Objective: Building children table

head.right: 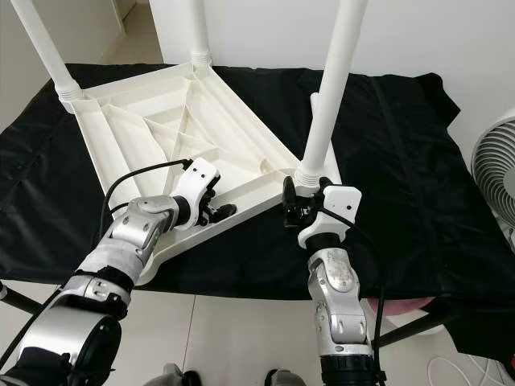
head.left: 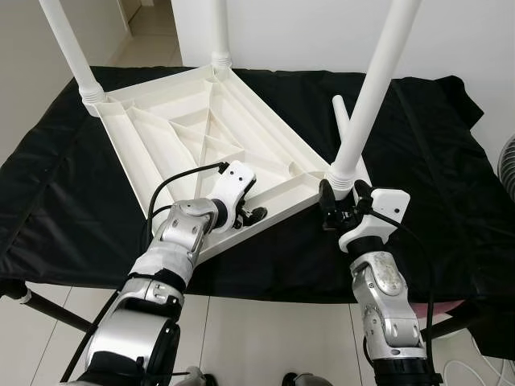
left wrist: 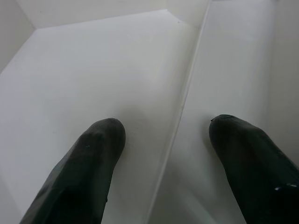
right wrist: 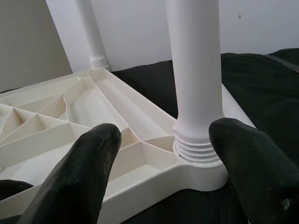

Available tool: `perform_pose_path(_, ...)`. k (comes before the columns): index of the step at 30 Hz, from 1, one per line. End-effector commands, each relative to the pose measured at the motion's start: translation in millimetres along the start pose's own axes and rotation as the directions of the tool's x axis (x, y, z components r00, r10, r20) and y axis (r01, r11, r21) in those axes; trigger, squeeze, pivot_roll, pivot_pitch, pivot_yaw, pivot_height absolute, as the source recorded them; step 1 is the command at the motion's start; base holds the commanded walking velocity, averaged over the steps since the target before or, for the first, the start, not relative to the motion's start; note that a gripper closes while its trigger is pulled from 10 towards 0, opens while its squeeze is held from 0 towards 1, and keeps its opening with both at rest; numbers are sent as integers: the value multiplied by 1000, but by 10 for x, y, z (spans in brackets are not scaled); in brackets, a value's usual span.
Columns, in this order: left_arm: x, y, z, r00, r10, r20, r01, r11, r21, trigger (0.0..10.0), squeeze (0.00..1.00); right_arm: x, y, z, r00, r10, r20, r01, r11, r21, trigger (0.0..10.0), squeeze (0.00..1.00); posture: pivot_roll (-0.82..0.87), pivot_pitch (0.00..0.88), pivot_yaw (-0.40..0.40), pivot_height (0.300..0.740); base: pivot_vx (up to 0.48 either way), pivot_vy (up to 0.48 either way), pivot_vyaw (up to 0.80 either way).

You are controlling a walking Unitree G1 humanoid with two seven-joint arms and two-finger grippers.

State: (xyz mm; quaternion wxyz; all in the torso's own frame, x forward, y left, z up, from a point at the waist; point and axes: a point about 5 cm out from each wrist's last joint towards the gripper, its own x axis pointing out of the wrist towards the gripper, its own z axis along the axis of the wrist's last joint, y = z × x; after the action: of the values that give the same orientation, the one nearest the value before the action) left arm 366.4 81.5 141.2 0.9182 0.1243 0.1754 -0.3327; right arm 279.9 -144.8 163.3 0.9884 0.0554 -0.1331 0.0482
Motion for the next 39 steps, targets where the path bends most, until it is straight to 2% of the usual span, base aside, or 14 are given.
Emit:
perform_pose_path(1, -95, 322, -266, 867, 486, -112, -492, 870, -26, 10000, 0, 1, 21, 3, 1000, -3, 6, 3, 1000, 4, 10000, 0, -152, 93, 66, 740, 0, 0, 0)
perform_pose_path(4, -104, 350, -279, 857, 501, -121, -508, 860, -40, 10000, 0, 5, 31, 1, 1000, -3, 7, 3, 1000, 7, 10000, 0, -152, 93, 66, 740, 0, 0, 0)
perform_pose_path(5, -148, 435, -340, 816, 559, -145, -571, 819, -54, 275, 0, 16, 45, 0, 1000, -9, 10, 8, 1000, 12, 10000, 0, -152, 92, 70, 740, 0, 0, 0)
perform_pose_path(6, -170, 467, -370, 798, 583, -153, -596, 801, -58, 0, 0, 19, 48, 0, 1000, -12, 11, 11, 1000, 14, 10000, 0, -152, 92, 70, 740, 0, 0, 0)
perform_pose_path(7, -170, 467, -370, 798, 583, -153, -596, 801, -58, 0, 0, 19, 48, 0, 1000, -12, 11, 11, 1000, 14, 10000, 0, -152, 92, 70, 740, 0, 0, 0)
perform_pose_path(11, -223, 533, -429, 751, 639, -165, -656, 752, -73, 0, 0, 20, 56, 1, 1000, -23, 14, 23, 1000, 20, 10000, 0, -154, 92, 72, 740, 0, 0, 0)
perform_pose_path(18, -259, 595, -409, 717, 678, -161, -695, 711, -103, 0, 0, 46, 72, 11, 999, -25, 19, 25, 999, 25, 10000, 0, -153, 91, 73, 740, 0, 0, 0)
perform_pose_path(22, -343, 678, -409, 664, 731, -157, -748, 649, -137, 0, 0, 57, 94, 8, 1000, -21, 23, 21, 1000, 22, 10000, 0, -147, 87, 71, 740, 0, 0, 0)
perform_pose_path(23, -343, 678, -409, 664, 731, -157, -748, 649, -137, 0, 0, 57, 94, 8, 1000, -21, 23, 21, 1000, 22, 10000, 0, -147, 87, 71, 740, 0, 0, 0)
perform_pose_path(24, -389, 716, -414, 631, 760, -155, -776, 612, -155, 0, 0, 57, 110, 0, 1000, -17, 21, 16, 1000, 24, 10000, 0, -142, 88, 68, 740, 0, 0, 0)
perform_pose_path(32, -418, 735, -423, 607, 779, -156, -794, 587, -159, 0, 0, 61, 122, -1, 1000, -11, 19, 11, 1000, 26, 10000, 0, -140, 89, 65, 740, 0, 0, 0)
perform_pose_path(33, -449, 755, -423, 583, 798, -153, -811, 559, -175, 0, 0, 60, 120, 0, 1000, -11, 19, 11, 1000, 23, 10000, 0, -141, 91, 65, 740, 0, 0, 0)
perform_pose_path(36, -470, 768, -428, 568, 807, -160, -821, 542, -179, 0, 0, 58, 119, -1, 1000, -11, 19, 11, 1000, 19, 10000, 0, -144, 94, 64, 740, 0, 0, 0)
perform_pose_path(39, -542, 777, -440, 524, 835, -165, -847, 491, -205, 0, 0, 56, 120, -2, 1000, -14, 20, 14, 1000, 15, 10000, 0, -146, 92, 67, 740, 0, 0, 0)
